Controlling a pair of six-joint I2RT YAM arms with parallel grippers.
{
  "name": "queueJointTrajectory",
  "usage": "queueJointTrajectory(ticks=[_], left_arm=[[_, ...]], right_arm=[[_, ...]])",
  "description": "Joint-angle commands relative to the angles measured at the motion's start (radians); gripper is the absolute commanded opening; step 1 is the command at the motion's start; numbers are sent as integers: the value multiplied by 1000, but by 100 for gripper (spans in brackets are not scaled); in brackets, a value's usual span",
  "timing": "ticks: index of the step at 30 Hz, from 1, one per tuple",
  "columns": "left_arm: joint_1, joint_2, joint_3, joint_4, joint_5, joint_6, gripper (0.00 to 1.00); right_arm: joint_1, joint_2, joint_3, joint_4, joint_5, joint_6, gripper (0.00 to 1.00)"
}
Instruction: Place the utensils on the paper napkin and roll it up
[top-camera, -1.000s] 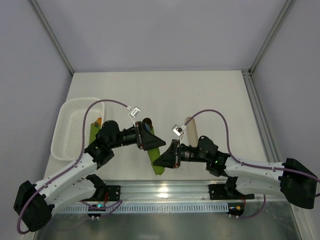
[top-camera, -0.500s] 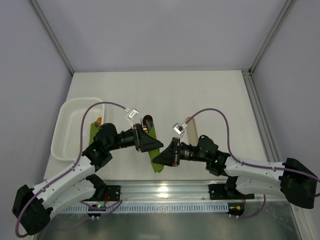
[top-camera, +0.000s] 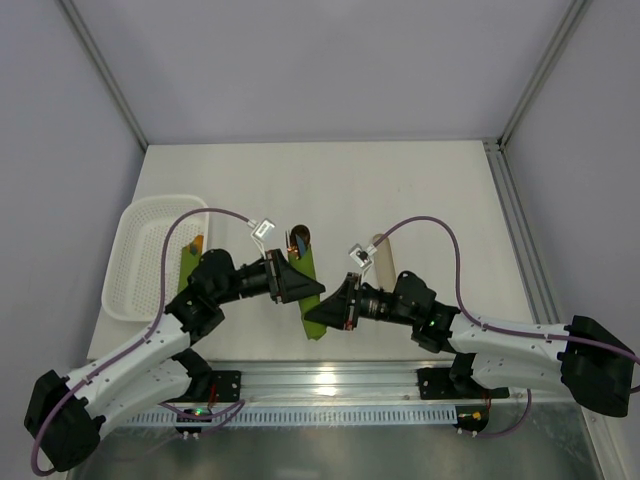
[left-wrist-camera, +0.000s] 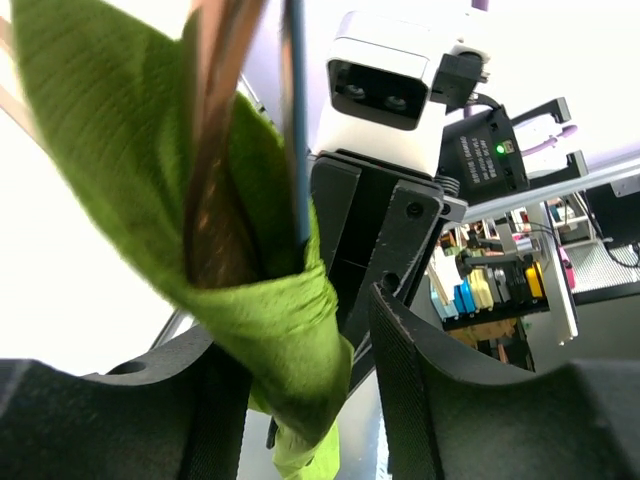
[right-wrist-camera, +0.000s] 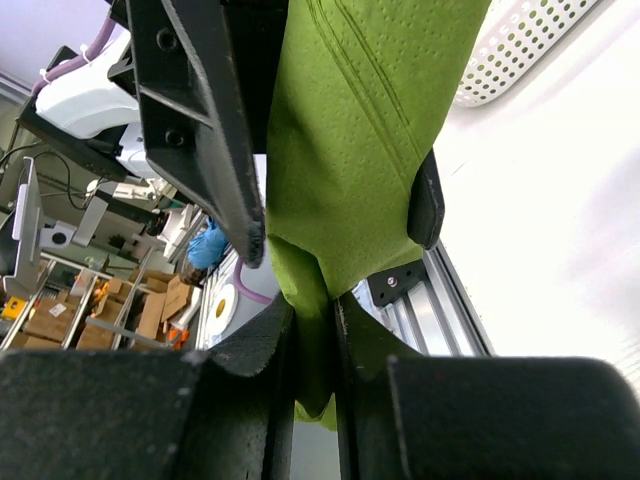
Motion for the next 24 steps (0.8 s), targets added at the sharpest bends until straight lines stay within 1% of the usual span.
queueJointTrajectory(ticks=[1, 3, 9, 13, 15, 21, 22, 24], left_arm=[[-2, -23, -16, 32, -22, -18, 47], [-2, -37, -22, 33, -43, -22, 45], [-2, -44, -33, 45, -76, -50, 35], [-2, -43, -36, 61, -99, -70, 26], [-3, -43, -40, 67, -106, -80, 24], [-2, -64, -63, 84, -161, -103, 8], [-3, -67, -63, 82, -168, -107, 2], [-2, -72, -62, 75, -185, -108, 0]], right_arm=[[3, -13, 2, 77, 59, -24, 3], [3, -13, -3, 77, 62, -22, 3], [3, -9, 0, 69, 82, -28, 4], [3, 8, 3, 78, 84, -28, 4], [3, 16, 1, 86, 82, -28, 4], [3, 27, 12, 74, 81, -40, 4], [3, 28, 11, 74, 81, -40, 4], [3, 30, 11, 66, 82, -47, 4]])
